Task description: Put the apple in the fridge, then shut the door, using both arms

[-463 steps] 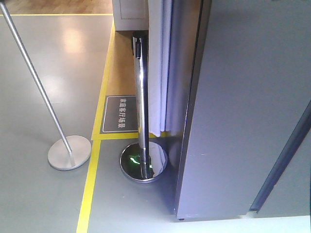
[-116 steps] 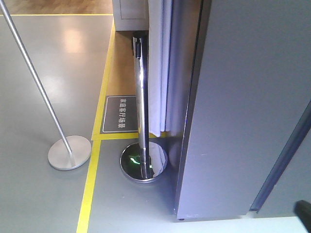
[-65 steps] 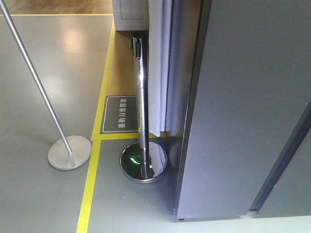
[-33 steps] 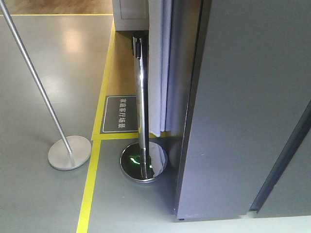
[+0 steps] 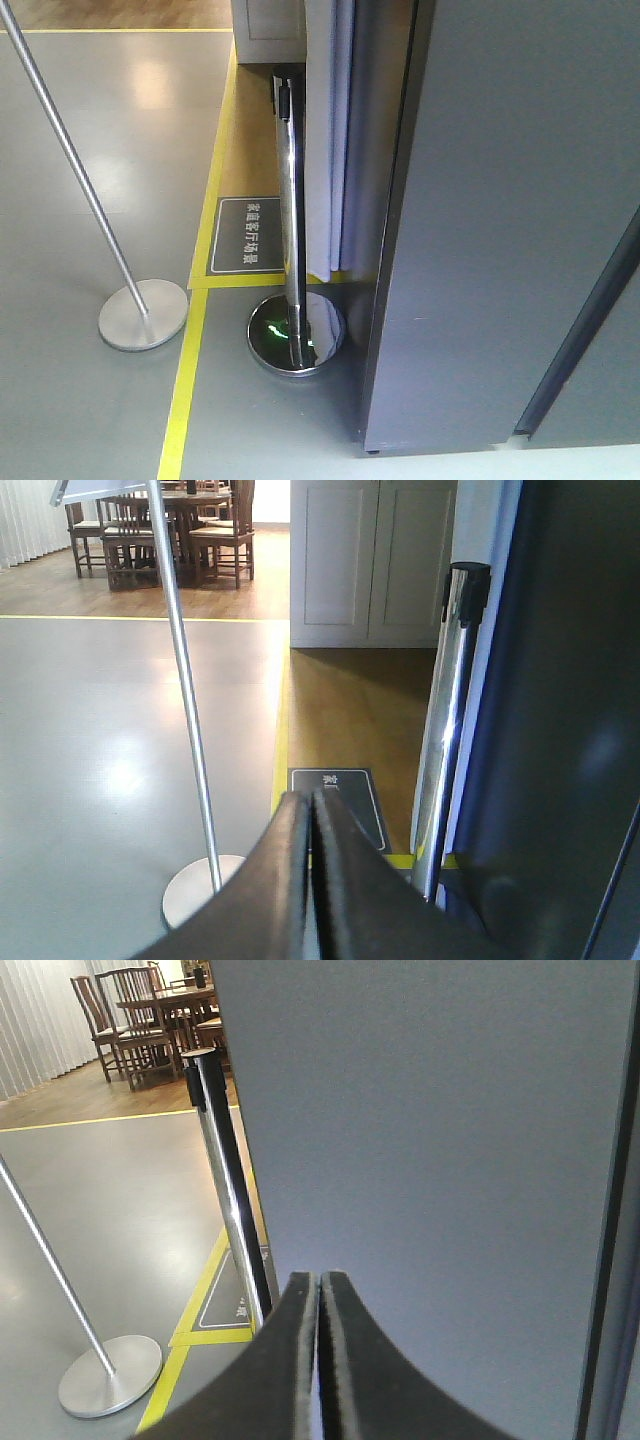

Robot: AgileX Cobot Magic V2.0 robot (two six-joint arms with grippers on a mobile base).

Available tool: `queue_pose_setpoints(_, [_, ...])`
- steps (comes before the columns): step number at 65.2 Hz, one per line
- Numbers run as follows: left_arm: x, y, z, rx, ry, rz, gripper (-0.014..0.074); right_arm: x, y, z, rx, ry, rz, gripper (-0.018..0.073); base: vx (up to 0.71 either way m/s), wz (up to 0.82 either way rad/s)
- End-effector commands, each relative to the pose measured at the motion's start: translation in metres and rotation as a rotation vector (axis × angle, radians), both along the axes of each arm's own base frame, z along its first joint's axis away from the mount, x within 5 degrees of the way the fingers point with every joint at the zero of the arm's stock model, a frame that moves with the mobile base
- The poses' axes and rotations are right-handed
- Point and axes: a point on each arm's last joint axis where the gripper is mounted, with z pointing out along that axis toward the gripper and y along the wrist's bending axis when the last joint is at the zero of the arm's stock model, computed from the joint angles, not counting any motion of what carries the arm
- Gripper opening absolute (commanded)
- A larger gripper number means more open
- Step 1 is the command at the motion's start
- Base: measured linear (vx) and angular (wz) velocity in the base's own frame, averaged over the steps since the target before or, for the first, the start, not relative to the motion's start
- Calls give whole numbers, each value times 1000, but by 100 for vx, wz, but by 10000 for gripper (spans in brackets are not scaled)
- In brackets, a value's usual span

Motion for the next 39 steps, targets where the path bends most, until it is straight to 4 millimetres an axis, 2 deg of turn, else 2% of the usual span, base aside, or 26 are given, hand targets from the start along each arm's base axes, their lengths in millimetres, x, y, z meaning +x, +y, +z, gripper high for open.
queue_pose_setpoints(1, [0,-1,2,-8,-69,-14,-8,0,1,4,1,-70,10,-6,0,0])
queue_pose_setpoints(39, [0,-1,2,-8,-69,-14,-8,0,1,4,1,-71,10,-6,0,0])
